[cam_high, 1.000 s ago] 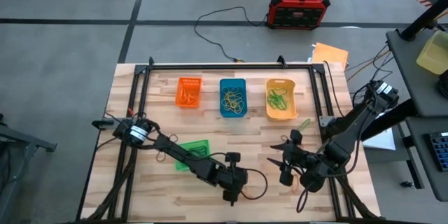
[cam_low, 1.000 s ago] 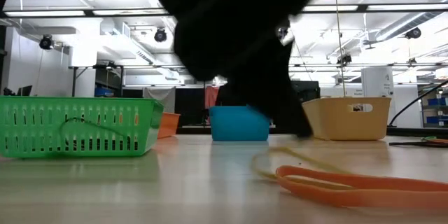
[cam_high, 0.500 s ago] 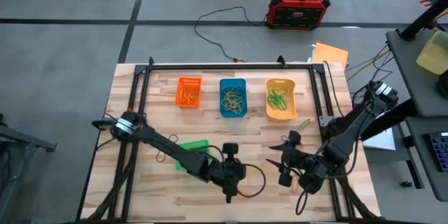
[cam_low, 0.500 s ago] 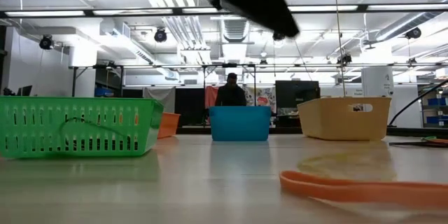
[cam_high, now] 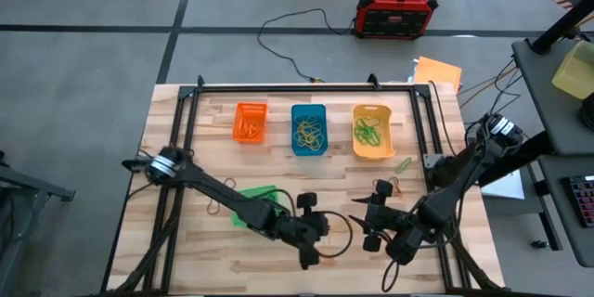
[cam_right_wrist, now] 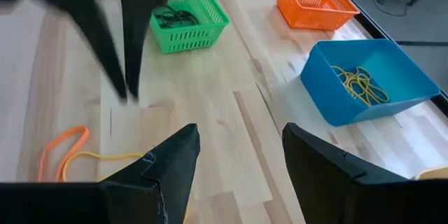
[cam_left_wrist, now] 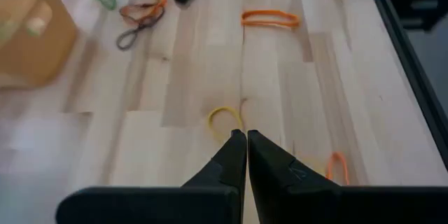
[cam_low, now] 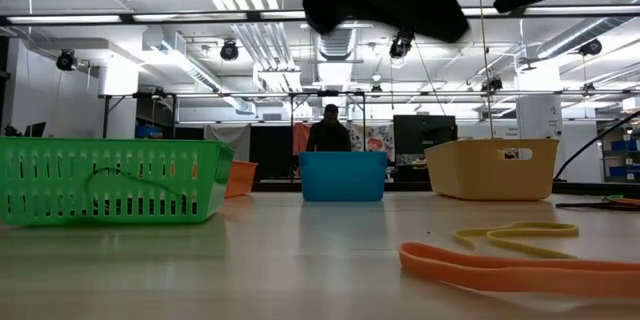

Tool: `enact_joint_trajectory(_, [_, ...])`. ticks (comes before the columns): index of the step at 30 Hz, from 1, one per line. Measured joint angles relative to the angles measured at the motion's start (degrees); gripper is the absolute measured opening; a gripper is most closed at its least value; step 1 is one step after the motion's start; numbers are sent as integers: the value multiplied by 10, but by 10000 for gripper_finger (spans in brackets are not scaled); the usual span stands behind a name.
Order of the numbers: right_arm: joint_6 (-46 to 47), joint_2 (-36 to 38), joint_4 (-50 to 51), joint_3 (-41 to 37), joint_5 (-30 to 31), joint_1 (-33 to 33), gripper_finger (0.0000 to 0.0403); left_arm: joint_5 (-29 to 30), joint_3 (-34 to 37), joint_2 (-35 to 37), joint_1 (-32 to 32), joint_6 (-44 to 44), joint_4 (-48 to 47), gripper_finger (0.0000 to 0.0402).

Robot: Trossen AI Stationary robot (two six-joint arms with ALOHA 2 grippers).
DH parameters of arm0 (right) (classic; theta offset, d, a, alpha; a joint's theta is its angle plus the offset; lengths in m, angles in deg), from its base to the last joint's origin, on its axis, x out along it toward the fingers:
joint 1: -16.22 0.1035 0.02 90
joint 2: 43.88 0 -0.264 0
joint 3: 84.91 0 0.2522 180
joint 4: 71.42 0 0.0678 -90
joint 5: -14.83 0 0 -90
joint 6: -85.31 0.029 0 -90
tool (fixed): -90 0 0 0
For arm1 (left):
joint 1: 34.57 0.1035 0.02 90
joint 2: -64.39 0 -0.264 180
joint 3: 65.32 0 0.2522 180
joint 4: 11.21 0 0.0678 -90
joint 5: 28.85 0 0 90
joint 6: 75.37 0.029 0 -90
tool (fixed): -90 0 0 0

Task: Sort rubber bands into baskets
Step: Put the yellow rubberband into the blue bin

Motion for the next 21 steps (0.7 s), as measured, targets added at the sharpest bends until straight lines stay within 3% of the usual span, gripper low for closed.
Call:
enact_joint_trajectory(5, [2, 27, 17, 0, -3, 4, 201, -9, -6, -47, 0, -47, 26, 23])
enact_joint_trajectory(16, [-2, 52, 16, 0, -4, 6, 201, 1, -29, -124, 4, -60, 37, 166])
enact_joint_trajectory(21, [-2, 50, 16, 0, -5, 6, 201, 2, -29, -148, 6, -71, 51, 201])
